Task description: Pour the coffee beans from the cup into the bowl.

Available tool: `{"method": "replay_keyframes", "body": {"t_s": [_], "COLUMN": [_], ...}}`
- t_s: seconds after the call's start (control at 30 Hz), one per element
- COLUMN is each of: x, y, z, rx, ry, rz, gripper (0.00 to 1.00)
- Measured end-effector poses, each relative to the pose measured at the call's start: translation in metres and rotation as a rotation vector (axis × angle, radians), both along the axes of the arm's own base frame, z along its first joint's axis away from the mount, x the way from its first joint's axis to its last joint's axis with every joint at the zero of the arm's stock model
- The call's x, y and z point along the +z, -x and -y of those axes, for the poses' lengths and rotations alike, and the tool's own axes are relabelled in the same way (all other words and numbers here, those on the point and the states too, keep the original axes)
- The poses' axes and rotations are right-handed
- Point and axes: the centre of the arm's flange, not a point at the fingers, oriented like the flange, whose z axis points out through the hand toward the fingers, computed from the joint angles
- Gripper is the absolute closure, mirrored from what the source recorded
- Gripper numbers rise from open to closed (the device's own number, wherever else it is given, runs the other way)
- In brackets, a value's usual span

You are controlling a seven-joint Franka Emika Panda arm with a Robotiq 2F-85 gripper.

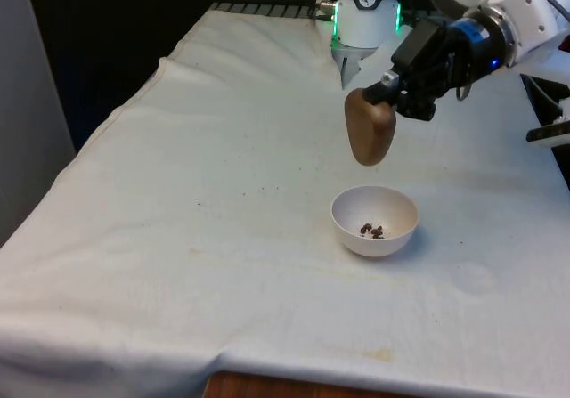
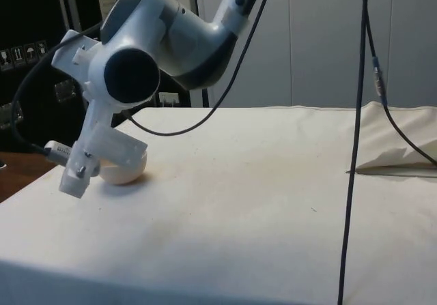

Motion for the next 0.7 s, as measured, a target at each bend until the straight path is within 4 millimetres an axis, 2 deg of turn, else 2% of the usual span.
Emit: {"method": "replay_keyframes", "body": {"t_s": [0.47,0.7], "x": [-0.004,-0.008], "y": [0.002,0.009], "z": [-0.006,-0.012], "rx": [0.022,0.031], "ry": [0.079,0.115], "rz": [0.033,0.042], "gripper": [1.00,1.00]}}
